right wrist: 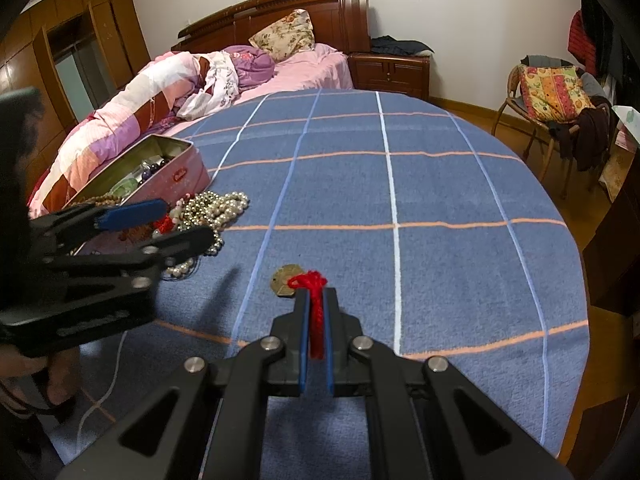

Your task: Organize jewelry

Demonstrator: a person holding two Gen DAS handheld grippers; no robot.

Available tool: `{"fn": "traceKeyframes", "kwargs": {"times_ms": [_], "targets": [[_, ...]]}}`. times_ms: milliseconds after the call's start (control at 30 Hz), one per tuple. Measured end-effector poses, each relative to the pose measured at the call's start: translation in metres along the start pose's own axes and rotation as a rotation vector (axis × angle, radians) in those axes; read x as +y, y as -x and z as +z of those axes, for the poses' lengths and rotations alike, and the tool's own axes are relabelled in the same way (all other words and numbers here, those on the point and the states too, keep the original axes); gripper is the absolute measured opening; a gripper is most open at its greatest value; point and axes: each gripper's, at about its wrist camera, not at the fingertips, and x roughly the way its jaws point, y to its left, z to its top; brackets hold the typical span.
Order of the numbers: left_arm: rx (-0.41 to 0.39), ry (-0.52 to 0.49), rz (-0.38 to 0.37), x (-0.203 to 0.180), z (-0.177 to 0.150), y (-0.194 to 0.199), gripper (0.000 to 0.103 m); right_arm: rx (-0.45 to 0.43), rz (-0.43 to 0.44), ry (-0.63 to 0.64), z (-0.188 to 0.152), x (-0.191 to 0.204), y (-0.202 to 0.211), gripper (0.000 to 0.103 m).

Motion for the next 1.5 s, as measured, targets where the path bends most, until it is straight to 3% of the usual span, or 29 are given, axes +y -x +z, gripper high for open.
{"fn": "traceKeyframes", "kwargs": {"times_ms": [167, 200, 400, 533, 567, 633, 700, 767, 867, 933, 1100, 1167, 1233, 1500], "targets": [[0.086, 0.032, -0.054, 0.004, 0.001, -0.018, 0.027, 0.004, 0.000, -0.003, 0.000, -0.003, 0.000, 0.009], [0.090, 0.039, -0.071, 0.005, 0.001, -0.018, 0.026, 0.001, -0.002, -0.005, 0.000, -0.003, 0.001, 0.009], [0.080, -0.064, -0.197, -0.027, -0.020, -0.001, 0.025, -0.010, -0.022, -0.028, 0.000, -0.016, 0.004, 0.009], [0.038, -0.089, -0.180, -0.032, -0.020, 0.012, 0.027, -0.015, -0.030, -0.040, 0.000, -0.020, 0.005, 0.009], [0.023, -0.093, -0.176, -0.032, -0.018, 0.016, 0.030, -0.015, -0.031, -0.038, 0.001, -0.019, 0.005, 0.009], [-0.020, -0.077, -0.169, -0.028, -0.017, 0.028, 0.067, -0.012, -0.035, -0.028, 0.001, -0.017, 0.004, 0.009], [-0.080, -0.059, -0.173, -0.022, -0.016, 0.043, 0.076, -0.013, -0.034, -0.025, 0.000, -0.018, 0.005, 0.009], [-0.094, -0.049, -0.189, -0.016, -0.014, 0.048, 0.077, -0.013, -0.030, -0.031, 0.000, -0.019, 0.005, 0.009], [-0.117, -0.044, -0.138, -0.007, -0.016, 0.049, 0.077, -0.013, -0.031, -0.029, 0.000, -0.018, 0.006, 0.009], [-0.105, -0.021, -0.089, 0.002, -0.015, 0.042, 0.077, -0.011, -0.032, -0.025, 0.000, -0.019, 0.005, 0.009], [-0.080, 0.012, -0.069, 0.013, -0.016, 0.032, 0.076, -0.009, -0.031, -0.028, 0.000, -0.019, 0.005, 0.009], [-0.074, 0.000, -0.060, 0.009, -0.018, 0.029, 0.070, -0.008, -0.032, -0.027, 0.000, -0.020, 0.005, 0.010], [-0.054, -0.021, -0.063, 0.005, -0.020, 0.025, 0.053, -0.008, -0.032, -0.028, 0.000, -0.019, 0.005, 0.010], [0.041, 0.005, -0.057, 0.006, -0.024, 0.009, 0.051, -0.002, -0.030, -0.024, -0.001, -0.018, 0.004, 0.010]]}}
